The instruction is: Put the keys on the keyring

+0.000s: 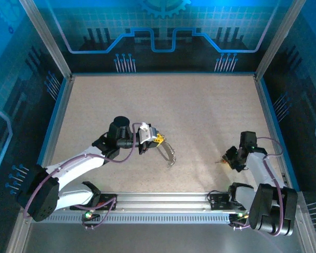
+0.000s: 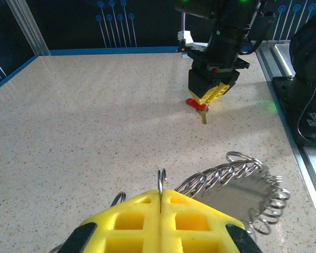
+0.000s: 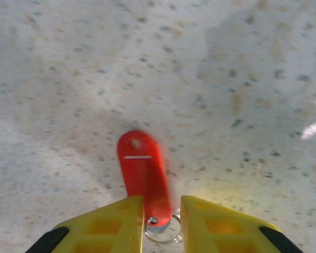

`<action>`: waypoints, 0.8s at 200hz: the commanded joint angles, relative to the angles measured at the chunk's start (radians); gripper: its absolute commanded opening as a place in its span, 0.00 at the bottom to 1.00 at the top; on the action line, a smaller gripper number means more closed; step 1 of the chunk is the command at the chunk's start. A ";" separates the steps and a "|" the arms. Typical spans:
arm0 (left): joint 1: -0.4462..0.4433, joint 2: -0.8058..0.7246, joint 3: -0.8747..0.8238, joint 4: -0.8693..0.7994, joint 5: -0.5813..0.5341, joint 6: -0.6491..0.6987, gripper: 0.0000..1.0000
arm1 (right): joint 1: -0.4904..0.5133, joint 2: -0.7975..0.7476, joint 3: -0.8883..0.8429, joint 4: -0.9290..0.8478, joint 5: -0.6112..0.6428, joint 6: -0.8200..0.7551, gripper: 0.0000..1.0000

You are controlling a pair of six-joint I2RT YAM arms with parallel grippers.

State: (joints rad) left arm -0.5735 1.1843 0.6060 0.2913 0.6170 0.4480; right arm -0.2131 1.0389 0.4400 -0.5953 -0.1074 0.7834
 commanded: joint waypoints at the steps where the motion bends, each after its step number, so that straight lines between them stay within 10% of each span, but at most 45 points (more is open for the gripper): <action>1: -0.005 -0.024 0.037 0.008 0.003 0.025 0.00 | 0.009 -0.034 -0.006 0.028 -0.062 -0.034 0.25; 160: -0.006 -0.023 0.035 -0.007 0.001 0.031 0.00 | 0.092 0.028 0.034 -0.009 -0.029 -0.056 0.29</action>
State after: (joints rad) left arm -0.5735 1.1843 0.6071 0.2768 0.6167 0.4549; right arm -0.1429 1.0473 0.4473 -0.5781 -0.1528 0.7391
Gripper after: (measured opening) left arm 0.055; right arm 0.292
